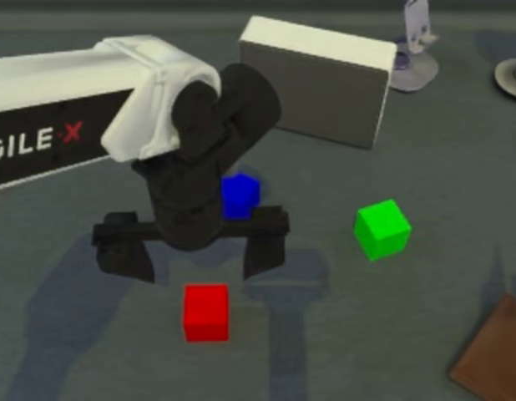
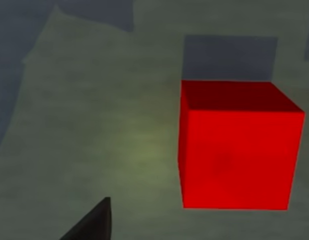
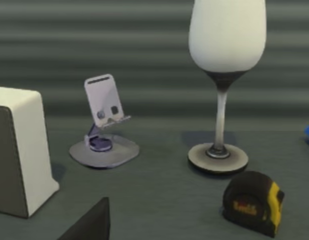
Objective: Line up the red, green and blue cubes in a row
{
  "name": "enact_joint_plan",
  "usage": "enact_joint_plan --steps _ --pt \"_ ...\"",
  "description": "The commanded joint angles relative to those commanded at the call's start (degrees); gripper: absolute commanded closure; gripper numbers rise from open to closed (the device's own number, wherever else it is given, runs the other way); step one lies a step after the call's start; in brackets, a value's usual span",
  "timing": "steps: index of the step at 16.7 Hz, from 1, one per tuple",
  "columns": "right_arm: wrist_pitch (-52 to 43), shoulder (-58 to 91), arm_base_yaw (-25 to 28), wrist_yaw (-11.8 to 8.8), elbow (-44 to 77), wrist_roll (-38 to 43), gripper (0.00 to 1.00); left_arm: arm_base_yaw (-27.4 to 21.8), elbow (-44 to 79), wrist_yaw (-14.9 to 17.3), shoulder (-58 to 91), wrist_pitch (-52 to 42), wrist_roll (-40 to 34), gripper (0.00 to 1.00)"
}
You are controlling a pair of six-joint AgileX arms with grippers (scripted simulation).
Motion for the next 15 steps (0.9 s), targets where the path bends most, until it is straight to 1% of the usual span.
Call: enact_joint_plan --steps 3,6,10,15 --pt "-0.4 0.6 0.2 0.0 0.6 0.0 0.00 0.0 -0.6 0.0 -0.3 0.5 0.1 0.00" --pt "-4.2 5.9 1.6 0.0 5.8 0.3 0.00 2.5 -4.8 -0.3 -4.9 3.5 0.5 0.00" --pt "-13.4 21.5 5.4 -0.1 19.7 1.2 0.00 9.0 -15.5 -0.7 -18.6 11.1 2.1 0.00" --pt "-29.1 51.0 11.6 -0.1 42.6 2.6 0.00 19.7 -34.9 -1.0 -43.9 24.1 8.4 0.00"
